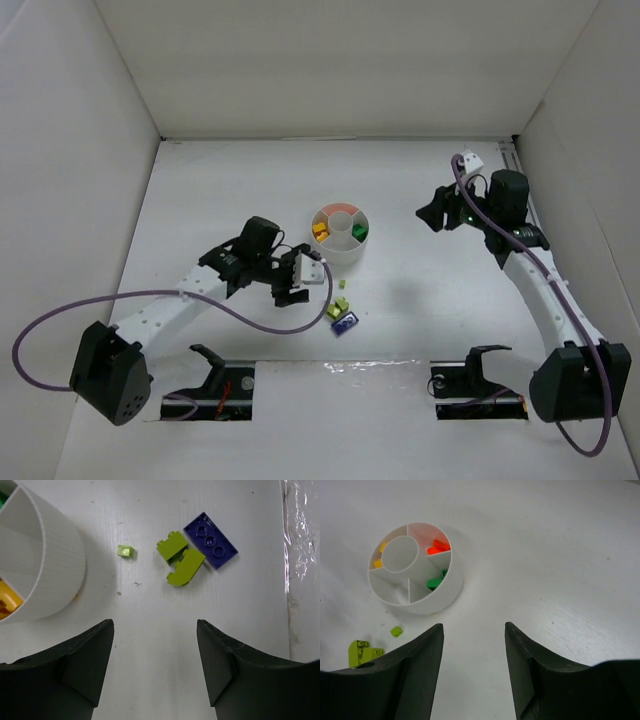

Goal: Sort the legos into containers by color

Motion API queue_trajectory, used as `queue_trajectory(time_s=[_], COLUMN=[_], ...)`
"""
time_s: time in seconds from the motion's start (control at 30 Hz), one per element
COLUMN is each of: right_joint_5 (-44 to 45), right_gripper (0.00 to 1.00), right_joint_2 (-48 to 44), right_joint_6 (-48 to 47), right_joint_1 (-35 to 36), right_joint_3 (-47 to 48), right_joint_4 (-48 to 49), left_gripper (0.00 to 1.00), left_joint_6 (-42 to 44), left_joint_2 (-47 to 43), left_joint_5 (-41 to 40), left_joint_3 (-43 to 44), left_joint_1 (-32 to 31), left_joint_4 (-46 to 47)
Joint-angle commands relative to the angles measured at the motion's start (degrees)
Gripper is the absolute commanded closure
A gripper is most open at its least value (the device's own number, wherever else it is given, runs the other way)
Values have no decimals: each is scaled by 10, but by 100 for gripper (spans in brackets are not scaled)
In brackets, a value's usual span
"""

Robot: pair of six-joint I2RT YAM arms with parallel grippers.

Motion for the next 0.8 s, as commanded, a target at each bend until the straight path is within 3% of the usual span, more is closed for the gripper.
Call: queue_trajectory(time_s=[0.0,0.23,0.77], right_joint_5=[11,0,-17], right_gripper=[42,42,42], right_joint_2=[-40,-63,-35], right_joint_6=[-8,3,25], right_joint_1=[-25,-59,-69], right_joint_3=[-21,-40,-22], right_joint_4=[-8,-13,-13], left_gripper=[36,43,51], left_joint_6=[79,114,168], left_joint_2=[28,93,199], left_joint_5=[22,-6,-11], left_joint_3=[6,-1,46], left_joint_1=[-29,-80,-93], left_joint_4=[-13,21,24])
